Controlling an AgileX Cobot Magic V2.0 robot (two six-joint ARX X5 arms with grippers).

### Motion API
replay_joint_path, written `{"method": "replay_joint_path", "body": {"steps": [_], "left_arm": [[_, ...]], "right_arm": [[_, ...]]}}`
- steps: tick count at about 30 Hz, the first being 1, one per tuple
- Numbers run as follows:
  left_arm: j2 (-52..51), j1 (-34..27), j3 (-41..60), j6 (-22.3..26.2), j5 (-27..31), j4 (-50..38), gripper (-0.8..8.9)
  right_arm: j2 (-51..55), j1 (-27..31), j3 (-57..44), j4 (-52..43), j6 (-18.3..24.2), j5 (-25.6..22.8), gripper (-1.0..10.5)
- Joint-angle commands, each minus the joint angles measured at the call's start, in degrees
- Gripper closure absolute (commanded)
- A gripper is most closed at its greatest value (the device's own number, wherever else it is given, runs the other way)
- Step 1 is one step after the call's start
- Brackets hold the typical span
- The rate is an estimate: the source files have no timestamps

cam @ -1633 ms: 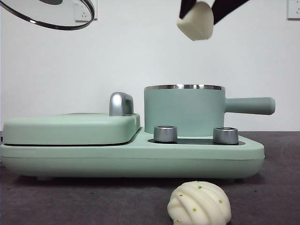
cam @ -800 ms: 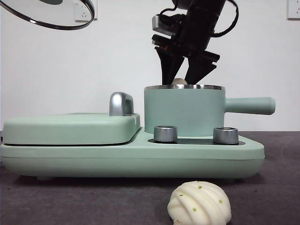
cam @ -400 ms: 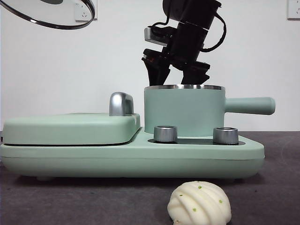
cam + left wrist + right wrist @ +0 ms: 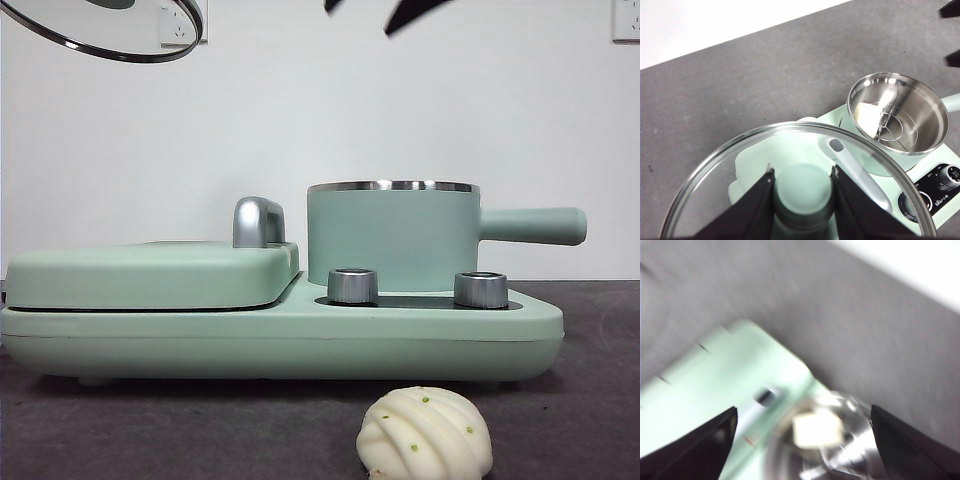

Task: Put the buns in a small steamer

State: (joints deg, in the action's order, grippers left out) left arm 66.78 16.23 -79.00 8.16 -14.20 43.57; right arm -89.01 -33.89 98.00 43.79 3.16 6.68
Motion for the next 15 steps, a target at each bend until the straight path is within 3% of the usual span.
{"method": "replay_joint_path", "body": {"steps": [1, 8, 15], "left_arm": [[0.00, 0.13, -0.96, 0.13, -0.20, -1.33, 7.99], [0.00, 0.13, -0.96, 0.15, -0.20, -1.18, 7.99], [0.00, 0.13, -0.96, 0.17, -0.20, -1.18, 7.99]], "right_arm": [[3.43, -2.97, -4.33, -4.98, -0.15, 0.31, 5.3], [16.61, -10.36, -23.76, -20.74, -0.39, -3.17, 5.3], [26.84, -15.45, -41.55, -28.09, -2.75, -3.50, 5.3]]}}
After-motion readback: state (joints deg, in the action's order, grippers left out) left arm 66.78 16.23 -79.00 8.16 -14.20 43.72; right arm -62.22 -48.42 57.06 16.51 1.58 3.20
